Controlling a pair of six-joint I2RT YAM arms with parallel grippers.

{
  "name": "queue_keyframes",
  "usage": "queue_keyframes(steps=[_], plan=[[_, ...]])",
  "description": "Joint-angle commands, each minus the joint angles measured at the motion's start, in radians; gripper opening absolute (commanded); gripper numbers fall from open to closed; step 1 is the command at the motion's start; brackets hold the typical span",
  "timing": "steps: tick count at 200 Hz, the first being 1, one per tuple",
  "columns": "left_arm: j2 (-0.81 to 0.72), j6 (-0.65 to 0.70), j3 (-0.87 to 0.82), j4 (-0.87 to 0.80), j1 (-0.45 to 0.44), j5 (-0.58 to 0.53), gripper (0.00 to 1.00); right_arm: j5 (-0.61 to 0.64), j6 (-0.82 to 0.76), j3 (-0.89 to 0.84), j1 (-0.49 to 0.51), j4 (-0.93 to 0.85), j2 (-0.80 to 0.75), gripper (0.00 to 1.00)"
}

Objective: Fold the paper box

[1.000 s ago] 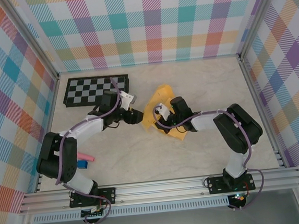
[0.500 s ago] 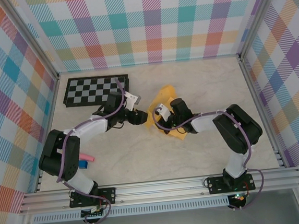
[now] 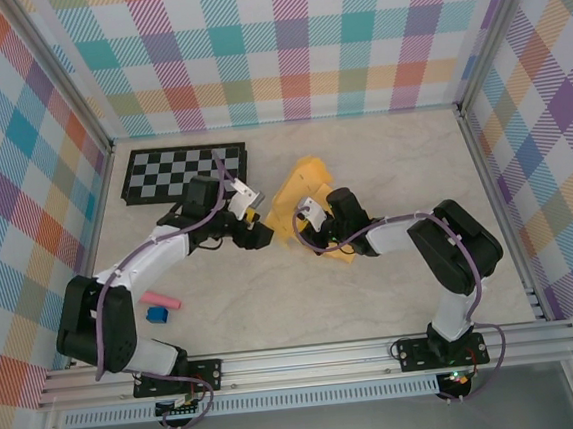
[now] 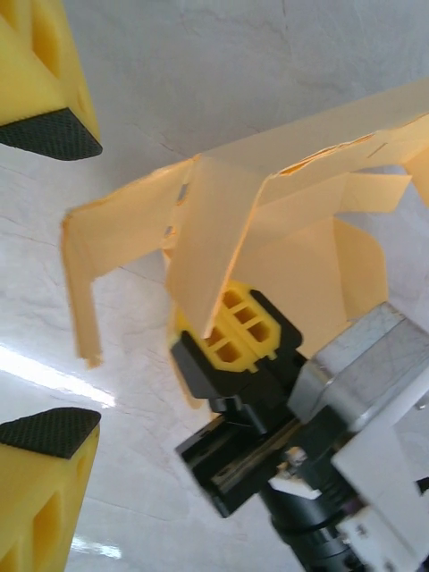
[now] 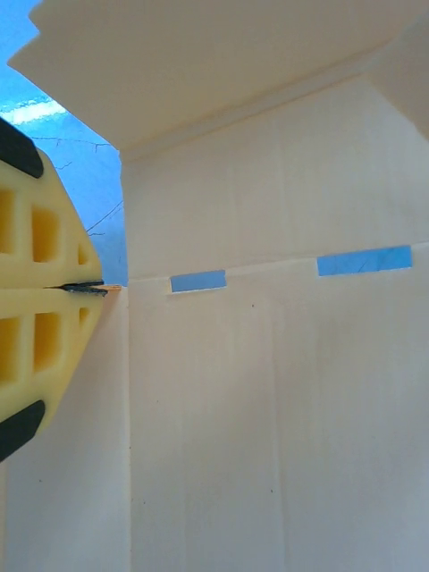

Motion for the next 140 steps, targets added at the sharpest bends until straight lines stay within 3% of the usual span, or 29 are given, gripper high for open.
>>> queue_keyframes(steps=[1, 33, 58, 104, 140], plan=[[-0.059, 0.113, -0.048, -0.096, 0.022, 0.007, 0.77, -0.037, -0.025, -0.016, 0.006, 0.045, 0.005, 0.00], [-0.058, 0.130, -0.096, -0.060, 0.022, -0.003, 0.79, -0.052, -0.039, -0.012, 0.006, 0.041, 0.009, 0.01], [-0.007, 0.028, -0.096, 0.035, 0.010, 0.024, 0.78, -0.051, -0.040, -0.005, 0.007, 0.035, 0.009, 0.03], [0.037, -0.111, -0.122, 0.262, -0.113, -0.106, 0.79, -0.042, -0.006, 0.008, 0.006, 0.036, 0.006, 0.13], [0.092, -0.120, -0.121, 0.325, -0.125, -0.135, 0.77, -0.040, 0.026, 0.004, 0.005, 0.037, -0.012, 0.25]])
